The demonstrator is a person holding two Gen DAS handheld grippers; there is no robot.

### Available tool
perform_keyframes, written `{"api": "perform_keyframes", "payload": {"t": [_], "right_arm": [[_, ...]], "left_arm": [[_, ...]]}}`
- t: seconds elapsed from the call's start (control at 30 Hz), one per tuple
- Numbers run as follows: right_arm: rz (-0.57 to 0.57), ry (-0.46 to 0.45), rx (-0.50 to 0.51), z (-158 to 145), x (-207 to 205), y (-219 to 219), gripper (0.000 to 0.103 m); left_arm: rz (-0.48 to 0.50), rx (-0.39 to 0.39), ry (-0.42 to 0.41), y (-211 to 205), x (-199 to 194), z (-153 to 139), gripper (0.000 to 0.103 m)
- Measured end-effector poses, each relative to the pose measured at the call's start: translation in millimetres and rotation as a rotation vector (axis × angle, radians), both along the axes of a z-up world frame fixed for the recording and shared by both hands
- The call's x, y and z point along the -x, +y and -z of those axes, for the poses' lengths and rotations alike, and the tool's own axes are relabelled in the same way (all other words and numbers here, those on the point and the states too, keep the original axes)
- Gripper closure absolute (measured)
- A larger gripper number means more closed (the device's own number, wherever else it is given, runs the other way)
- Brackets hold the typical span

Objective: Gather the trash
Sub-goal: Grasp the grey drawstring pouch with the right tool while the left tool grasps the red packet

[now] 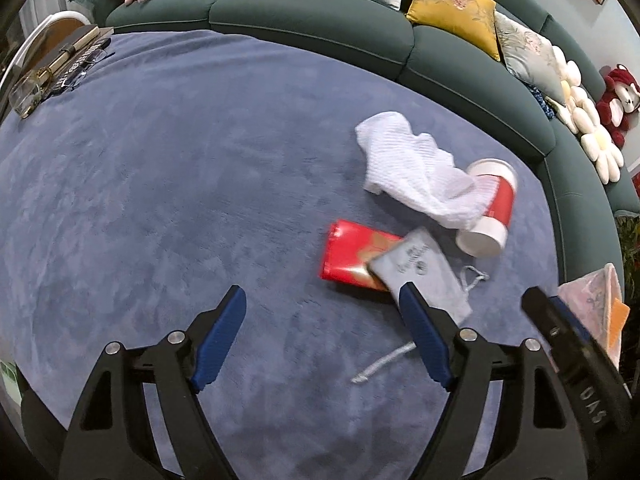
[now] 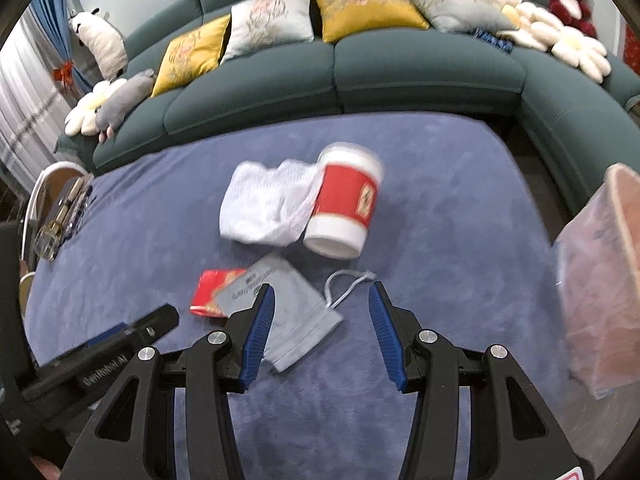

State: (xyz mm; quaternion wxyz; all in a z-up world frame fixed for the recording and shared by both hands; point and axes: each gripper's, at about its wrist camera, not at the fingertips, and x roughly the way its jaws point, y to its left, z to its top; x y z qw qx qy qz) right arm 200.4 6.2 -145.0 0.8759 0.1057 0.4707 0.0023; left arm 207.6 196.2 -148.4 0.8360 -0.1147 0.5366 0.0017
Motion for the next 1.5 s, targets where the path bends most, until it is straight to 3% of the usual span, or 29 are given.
{"api": "perform_keyframes", "payload": {"t": [0.33,0.47,0.57,0.67,0.73,0.8,0.97,1.07,1.2,1.37,1.4,1.47,1.5], "right_arm": [[-0.075,0.085,-0.02,50.3,-26.5,43.9,0.043],[-0.088,0.109,-0.005,65.9,-33.2,52.3,0.042],[-0.087,0.109,0.006,71.9,-32.7,50.9,0.054],[-0.09,0.107,0.036,73.3,-31.3,45.1,0.076],[-0.079,0.11,0.037,74.0,-30.7,38.4,0.096],[-0.06,0.118,0.016,75.3,-31.3,28.0,0.103],[-0.048,0.117,-0.014,69.9,-25.9,13.2,0.103],[-0.017,0.106,-0.023,64.9,-22.7,5.1,0.097],[0.015,0.095,-0.061,61.9,-21.3,-6.1,0.055],[0.004,0.134,-0.079,72.3,-25.1,-6.3,0.052],[-0.006,0.146,-0.094,75.5,-26.5,-4.4,0.056],[-0.024,0.133,-0.086,76.3,-26.0,2.7,0.072],[-0.041,0.138,-0.089,77.5,-27.1,7.1,0.087]], "left_arm": [[-0.067,0.005,0.039,31.0,-1.8,25.0,0.028],[-0.06,0.005,0.043,32.3,-3.9,28.5,0.028],[-0.05,0.007,0.037,29.2,-5.2,28.6,0.028],[-0.038,0.016,0.034,25.3,-5.8,28.2,0.028],[-0.027,0.018,0.036,18.7,-7.6,29.1,0.028],[-0.012,0.016,0.037,10.6,-9.3,30.3,0.028],[0.018,0.017,0.038,-3.0,-15.5,32.8,0.028],[0.033,0.014,0.039,-9.1,-20.3,34.4,0.028],[0.052,0.015,0.051,-17.8,-30.3,39.5,0.029],[0.062,0.02,0.051,-25.5,-39.6,42.0,0.031],[0.07,0.02,0.051,-27.7,-40.7,42.7,0.034],[0.082,0.016,0.059,-30.5,-42.1,44.9,0.034],[0.085,0.015,0.061,-31.6,-42.5,45.9,0.034]]}}
